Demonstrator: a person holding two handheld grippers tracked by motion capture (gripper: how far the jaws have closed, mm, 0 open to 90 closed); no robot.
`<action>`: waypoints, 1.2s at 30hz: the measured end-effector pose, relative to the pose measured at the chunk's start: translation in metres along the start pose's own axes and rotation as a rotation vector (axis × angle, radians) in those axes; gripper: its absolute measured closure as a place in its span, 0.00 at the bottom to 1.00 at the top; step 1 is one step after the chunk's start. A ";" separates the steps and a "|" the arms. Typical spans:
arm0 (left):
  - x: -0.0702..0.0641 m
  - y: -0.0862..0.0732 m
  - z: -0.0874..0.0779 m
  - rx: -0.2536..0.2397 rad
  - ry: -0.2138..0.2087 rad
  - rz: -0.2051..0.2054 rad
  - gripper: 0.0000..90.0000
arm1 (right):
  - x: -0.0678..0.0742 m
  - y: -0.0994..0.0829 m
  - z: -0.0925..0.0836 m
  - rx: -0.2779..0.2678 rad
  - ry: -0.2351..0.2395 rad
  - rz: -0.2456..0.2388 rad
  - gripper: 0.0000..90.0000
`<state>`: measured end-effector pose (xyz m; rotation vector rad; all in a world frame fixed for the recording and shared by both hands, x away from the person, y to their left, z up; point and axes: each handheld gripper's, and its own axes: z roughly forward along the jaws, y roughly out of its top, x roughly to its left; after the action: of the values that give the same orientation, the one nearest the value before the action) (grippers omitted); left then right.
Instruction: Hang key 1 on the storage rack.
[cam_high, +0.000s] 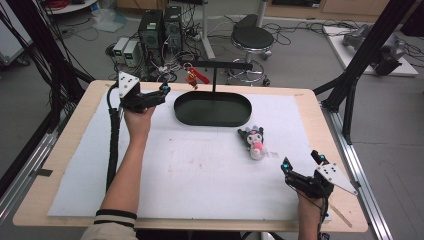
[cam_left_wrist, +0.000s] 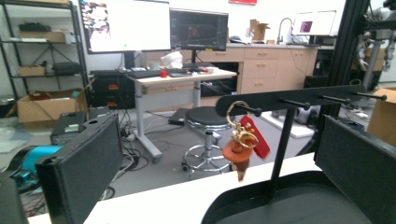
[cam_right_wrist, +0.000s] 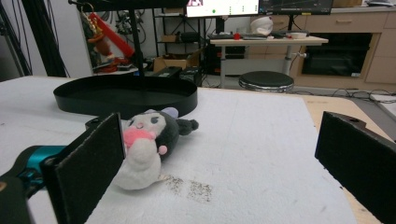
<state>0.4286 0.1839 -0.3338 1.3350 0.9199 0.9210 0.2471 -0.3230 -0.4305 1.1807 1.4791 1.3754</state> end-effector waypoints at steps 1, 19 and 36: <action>0.002 0.000 -0.004 -0.008 0.004 0.000 0.02 | 0.001 0.000 0.000 0.000 0.003 0.002 0.01; 0.031 0.007 -0.087 -0.076 0.078 0.037 0.02 | 0.007 0.002 0.002 -0.001 0.016 -0.015 0.01; 0.050 -0.015 -0.167 -0.054 0.137 0.040 0.02 | 0.011 0.003 0.004 0.002 0.028 -0.018 0.01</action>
<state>0.2922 0.2921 -0.3537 1.2600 0.9686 1.0722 0.2479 -0.3114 -0.4276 1.1516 1.5071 1.3837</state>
